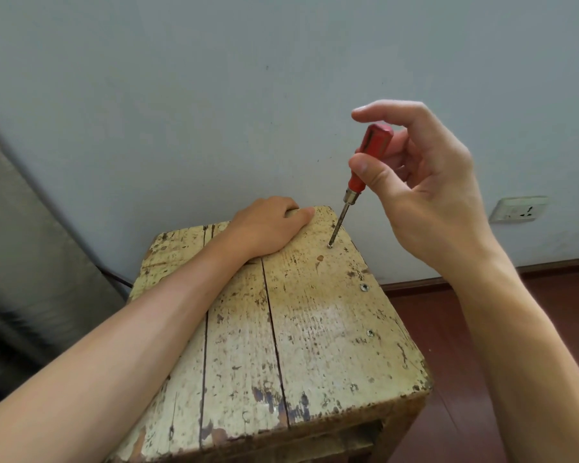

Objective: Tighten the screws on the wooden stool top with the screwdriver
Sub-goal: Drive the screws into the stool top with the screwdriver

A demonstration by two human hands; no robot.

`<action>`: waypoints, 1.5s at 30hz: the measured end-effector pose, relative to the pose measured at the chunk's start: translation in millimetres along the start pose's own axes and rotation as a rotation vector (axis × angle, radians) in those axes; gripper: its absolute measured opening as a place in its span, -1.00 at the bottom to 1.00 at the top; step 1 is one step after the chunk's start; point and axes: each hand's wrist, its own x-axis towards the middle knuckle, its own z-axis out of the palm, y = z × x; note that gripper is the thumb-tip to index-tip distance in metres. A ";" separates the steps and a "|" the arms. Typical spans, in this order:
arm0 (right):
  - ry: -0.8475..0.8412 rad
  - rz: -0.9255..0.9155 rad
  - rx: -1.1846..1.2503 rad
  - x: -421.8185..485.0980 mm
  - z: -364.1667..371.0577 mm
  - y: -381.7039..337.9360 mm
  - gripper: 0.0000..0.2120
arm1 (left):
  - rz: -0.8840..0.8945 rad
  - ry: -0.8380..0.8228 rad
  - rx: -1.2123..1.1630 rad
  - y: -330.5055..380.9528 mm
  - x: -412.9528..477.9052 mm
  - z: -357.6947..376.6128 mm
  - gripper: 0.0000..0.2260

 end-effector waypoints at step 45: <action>0.053 0.044 0.071 -1.9 -10.8 8.7 -0.73 | 0.011 -0.003 0.007 0.0 -0.2 -0.5 -0.56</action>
